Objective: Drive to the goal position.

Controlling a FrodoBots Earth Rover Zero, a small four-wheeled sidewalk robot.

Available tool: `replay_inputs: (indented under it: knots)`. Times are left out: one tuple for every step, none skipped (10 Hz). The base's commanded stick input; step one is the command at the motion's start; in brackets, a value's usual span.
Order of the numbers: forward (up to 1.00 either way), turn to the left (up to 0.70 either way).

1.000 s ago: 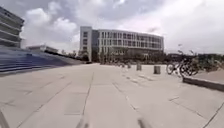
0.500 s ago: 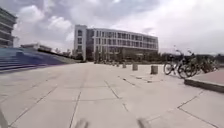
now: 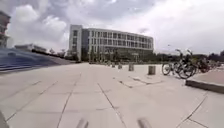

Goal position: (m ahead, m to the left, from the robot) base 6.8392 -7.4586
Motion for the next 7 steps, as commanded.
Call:
replay_inputs:
  knots:
    - [0.70,0.00]
    - [0.70,0.00]
    - [0.70,0.00]
    - [0.70,0.00]
    - [0.70,0.00]
    - [0.70,0.00]
    - [0.70,0.00]
